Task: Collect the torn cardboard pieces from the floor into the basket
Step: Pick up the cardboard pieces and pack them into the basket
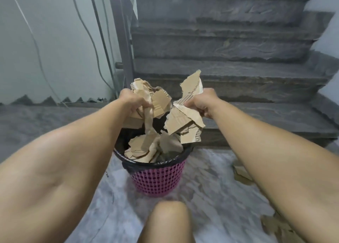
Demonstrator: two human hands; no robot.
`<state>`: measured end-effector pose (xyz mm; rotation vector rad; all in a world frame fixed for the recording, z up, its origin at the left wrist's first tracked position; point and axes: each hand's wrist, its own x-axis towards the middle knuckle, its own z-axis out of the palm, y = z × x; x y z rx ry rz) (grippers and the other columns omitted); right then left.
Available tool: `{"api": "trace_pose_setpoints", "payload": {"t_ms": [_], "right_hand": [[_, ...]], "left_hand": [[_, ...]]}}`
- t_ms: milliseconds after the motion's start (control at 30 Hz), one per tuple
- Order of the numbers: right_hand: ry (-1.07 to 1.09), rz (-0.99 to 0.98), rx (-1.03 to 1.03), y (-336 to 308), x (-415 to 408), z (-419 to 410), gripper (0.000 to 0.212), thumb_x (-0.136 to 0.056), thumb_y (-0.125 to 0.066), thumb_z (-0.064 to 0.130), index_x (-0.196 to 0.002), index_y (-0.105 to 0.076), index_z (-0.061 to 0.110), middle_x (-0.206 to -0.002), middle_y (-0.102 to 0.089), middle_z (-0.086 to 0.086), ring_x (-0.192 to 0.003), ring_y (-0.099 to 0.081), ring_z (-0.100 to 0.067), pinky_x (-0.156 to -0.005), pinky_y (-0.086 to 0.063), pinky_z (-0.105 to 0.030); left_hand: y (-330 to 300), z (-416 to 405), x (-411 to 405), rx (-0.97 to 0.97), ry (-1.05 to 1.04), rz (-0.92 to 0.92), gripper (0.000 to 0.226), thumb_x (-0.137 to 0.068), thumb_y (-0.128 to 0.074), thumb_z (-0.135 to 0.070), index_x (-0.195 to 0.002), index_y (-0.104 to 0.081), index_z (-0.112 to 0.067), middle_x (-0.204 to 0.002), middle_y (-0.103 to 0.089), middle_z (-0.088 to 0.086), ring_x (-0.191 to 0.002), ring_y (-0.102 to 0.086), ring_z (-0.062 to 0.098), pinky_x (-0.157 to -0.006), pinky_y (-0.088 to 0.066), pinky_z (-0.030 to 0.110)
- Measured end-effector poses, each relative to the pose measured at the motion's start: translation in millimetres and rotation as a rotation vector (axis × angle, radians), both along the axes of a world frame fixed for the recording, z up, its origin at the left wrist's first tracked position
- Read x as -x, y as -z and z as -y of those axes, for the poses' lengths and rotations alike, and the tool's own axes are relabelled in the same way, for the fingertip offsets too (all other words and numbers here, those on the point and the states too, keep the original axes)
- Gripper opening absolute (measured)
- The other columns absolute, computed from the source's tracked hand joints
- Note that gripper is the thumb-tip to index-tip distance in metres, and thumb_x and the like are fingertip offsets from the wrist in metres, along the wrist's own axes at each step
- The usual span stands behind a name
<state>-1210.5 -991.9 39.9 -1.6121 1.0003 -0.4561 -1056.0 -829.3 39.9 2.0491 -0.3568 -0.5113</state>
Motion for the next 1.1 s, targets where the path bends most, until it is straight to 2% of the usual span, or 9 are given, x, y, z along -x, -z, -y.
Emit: {"api": "trace_pose_setpoints", "payload": {"t_ms": [100, 200, 367, 500, 633, 767, 867, 967, 1100], "right_hand": [[0.016, 0.008, 0.024, 23.9, -28.4, -12.1, 0.053, -0.065, -0.081, -0.005, -0.112, -0.06, 0.006, -0.103, -0.069, -0.011, -0.092, -0.067, -0.028, -0.077, -0.059, -0.038], [0.044, 0.023, 0.033, 55.8, -52.6, -20.8, 0.053, -0.067, -0.081, -0.003, -0.113, -0.056, 0.008, -0.108, -0.066, -0.008, -0.1, -0.063, -0.026, -0.078, -0.053, -0.036], [-0.164, -0.274, 0.038, 104.4, -60.2, -29.9, 0.064, -0.076, -0.082, 0.021, -0.128, -0.047, 0.008, -0.119, -0.062, -0.012, -0.107, -0.062, -0.031, -0.091, -0.054, -0.05], [-0.187, -0.455, 0.163, 116.1, -53.4, -27.9, 0.062, -0.082, -0.075, 0.021, -0.134, -0.047, 0.001, -0.115, -0.059, -0.012, -0.108, -0.061, -0.03, -0.076, -0.051, -0.036], [-0.158, -0.395, 0.19, 114.1, -43.3, -14.8, 0.041, -0.085, -0.072, 0.013, -0.123, -0.057, 0.007, -0.112, -0.06, -0.01, -0.1, -0.064, -0.028, -0.083, -0.059, -0.044], [-0.086, -0.238, 0.047, 103.9, -23.5, 2.2, 0.017, -0.087, -0.069, 0.003, -0.092, -0.058, 0.014, -0.108, -0.066, -0.017, -0.09, -0.07, -0.027, -0.067, -0.061, -0.039], [-0.065, -0.167, -0.034, 90.1, 0.3, 17.1, 0.02, -0.089, -0.065, -0.002, -0.078, -0.054, 0.011, -0.091, -0.064, -0.018, -0.071, -0.066, -0.025, -0.074, -0.06, -0.046], [-0.067, -0.188, -0.018, 76.3, 40.3, 36.5, 0.014, -0.09, -0.066, 0.003, -0.082, -0.058, 0.01, -0.084, -0.064, -0.013, -0.067, -0.065, -0.021, -0.07, -0.06, -0.042], [-0.035, -0.224, -0.029, 72.5, 107.2, 65.7, 0.015, -0.092, -0.066, 0.01, -0.105, -0.062, 0.004, -0.094, -0.066, -0.012, -0.084, -0.067, -0.023, -0.079, -0.058, -0.043]], "left_hand": [[23.7, -10.4, -10.6, 0.061, -0.038, -0.024, 0.074, -0.066, -0.087, -0.013, -0.128, -0.048, -0.002, -0.12, -0.059, 0.01, -0.109, -0.059, 0.031, -0.098, -0.05, 0.042], [53.3, -16.9, -21.2, 0.082, -0.064, -0.086, 0.061, -0.07, -0.084, -0.01, -0.121, -0.05, -0.005, -0.115, -0.061, 0.007, -0.104, -0.06, 0.029, -0.093, -0.052, 0.04], [102.1, -27.4, -32.4, -0.163, 0.115, -0.223, 0.094, -0.051, -0.093, -0.038, -0.127, -0.05, -0.002, -0.124, -0.058, 0.015, -0.109, -0.06, 0.036, -0.094, -0.051, 0.049], [108.5, -32.8, -27.6, -0.317, 0.216, -0.22, 0.079, -0.067, -0.087, -0.036, -0.128, -0.05, -0.002, -0.132, -0.052, 0.015, -0.121, -0.05, 0.036, -0.103, -0.044, 0.051], [109.0, -24.0, -28.2, -0.339, 0.214, -0.147, 0.066, -0.071, -0.085, -0.032, -0.12, -0.054, 0.0, -0.12, -0.057, 0.013, -0.109, -0.054, 0.031, -0.096, -0.047, 0.045], [98.7, -5.9, -12.7, -0.363, 0.259, -0.061, 0.061, -0.073, -0.084, -0.032, -0.116, -0.057, 0.002, -0.113, -0.062, 0.015, -0.101, -0.061, 0.031, -0.084, -0.053, 0.044], [87.3, 13.7, 6.2, -0.332, 0.306, -0.006, 0.049, -0.076, -0.081, -0.032, -0.106, -0.06, 0.002, -0.099, -0.065, 0.014, -0.089, -0.062, 0.027, -0.072, -0.054, 0.038], [75.4, 41.5, 38.9, -0.243, 0.337, 0.029, 0.039, -0.081, -0.077, -0.027, -0.108, -0.058, -0.008, -0.089, -0.061, 0.007, -0.09, -0.065, 0.023, -0.075, -0.057, 0.038], [68.6, 84.6, 90.9, -0.203, 0.407, 0.064, 0.026, -0.082, -0.077, -0.023, -0.087, -0.059, -0.005, -0.085, -0.067, 0.012, -0.074, -0.068, 0.023, -0.078, -0.06, 0.041]]}}
